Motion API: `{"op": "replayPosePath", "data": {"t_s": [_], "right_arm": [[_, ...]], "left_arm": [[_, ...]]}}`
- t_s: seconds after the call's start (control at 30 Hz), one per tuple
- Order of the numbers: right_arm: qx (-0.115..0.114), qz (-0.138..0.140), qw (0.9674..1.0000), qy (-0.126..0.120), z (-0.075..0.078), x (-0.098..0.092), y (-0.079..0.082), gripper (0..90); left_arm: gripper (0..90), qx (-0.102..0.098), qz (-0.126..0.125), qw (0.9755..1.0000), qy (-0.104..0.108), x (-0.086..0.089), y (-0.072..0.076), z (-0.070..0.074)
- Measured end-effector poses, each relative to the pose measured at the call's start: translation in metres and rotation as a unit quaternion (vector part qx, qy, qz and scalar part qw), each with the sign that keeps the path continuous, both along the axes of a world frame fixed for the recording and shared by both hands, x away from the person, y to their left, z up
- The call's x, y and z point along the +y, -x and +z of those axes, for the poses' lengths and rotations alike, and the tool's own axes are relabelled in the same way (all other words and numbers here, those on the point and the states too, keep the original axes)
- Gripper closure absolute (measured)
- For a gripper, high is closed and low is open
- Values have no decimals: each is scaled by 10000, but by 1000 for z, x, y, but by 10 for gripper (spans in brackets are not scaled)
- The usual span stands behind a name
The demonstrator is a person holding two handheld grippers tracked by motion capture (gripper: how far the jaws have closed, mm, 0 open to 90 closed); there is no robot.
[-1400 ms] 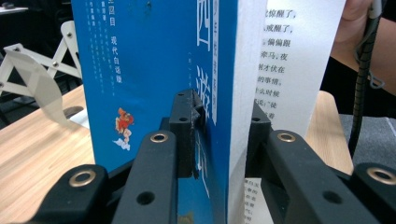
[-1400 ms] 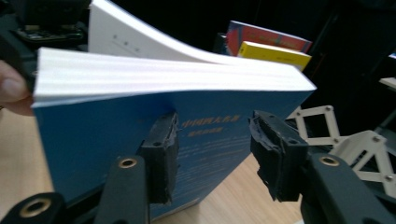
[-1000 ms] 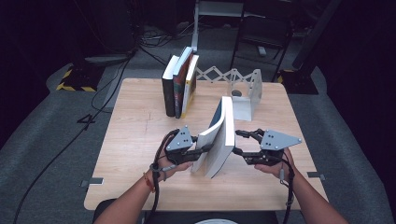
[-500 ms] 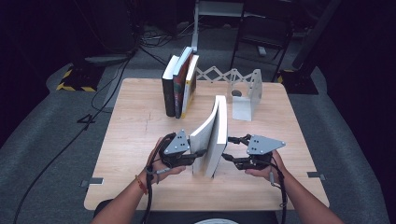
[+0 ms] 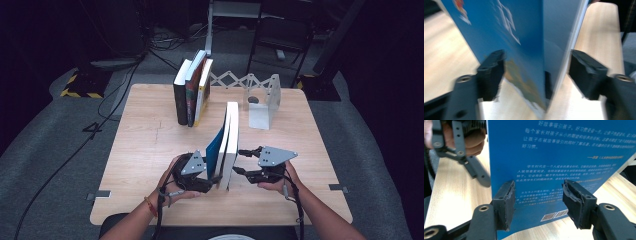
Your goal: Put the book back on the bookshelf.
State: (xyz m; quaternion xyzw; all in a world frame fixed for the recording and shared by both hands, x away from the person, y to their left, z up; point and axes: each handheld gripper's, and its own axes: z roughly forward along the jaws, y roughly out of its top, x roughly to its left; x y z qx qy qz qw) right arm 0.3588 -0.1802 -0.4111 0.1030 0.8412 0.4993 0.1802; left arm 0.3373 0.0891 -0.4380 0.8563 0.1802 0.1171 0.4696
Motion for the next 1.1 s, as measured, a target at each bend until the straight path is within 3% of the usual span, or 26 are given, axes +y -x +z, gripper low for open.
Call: {"op": "replayPosePath", "data": {"t_s": [0.07, 0.13, 0.3, 0.4, 0.5, 0.6, 0.67, 0.77, 0.93, 1.1], "right_arm": [[13, -10, 10000, 10, -2, 2, 0, 448], [10, -9, 10000, 30, -3, 4, 0, 448], [-14, -60, 10000, 40, -4, 8, -1, 435], [-24, -178, 9998, 31, -6, 10, -3, 430], [21, -240, 9997, -22, -8, 11, -8, 415], [40, -335, 9994, -48, -9, 12, -11, 413], [-4, -450, 9990, -49, -10, 13, -13, 422], [-10, -630, 9980, -84, -11, 15, -15, 433], [-146, -846, 9963, -52, -11, 22, -19, 447], [-150, -948, 9954, 42, -14, 21, -21, 442]], "left_arm": [[234, 61, -132, 9996, -248, -10, 7, -7], [177, -30, -134, 9993, -359, -17, 12, -11], [148, 101, 216, 9997, -38, -24, 14, -16], [134, -29, 520, 9986, -70, -30, 12, -20], [134, -99, 769, 9970, 87, -34, 10, -21], [197, -466, 997, 9935, 289, -33, 7, -12], [244, -352, 902, 9941, 496, -27, -3, -6], [264, -425, 891, 9943, 404, -25, -5, -5], [323, -522, 653, 9959, 347, -14, -18, 0], [466, -665, 744, 9943, 381, -6, -22, 2]]}}
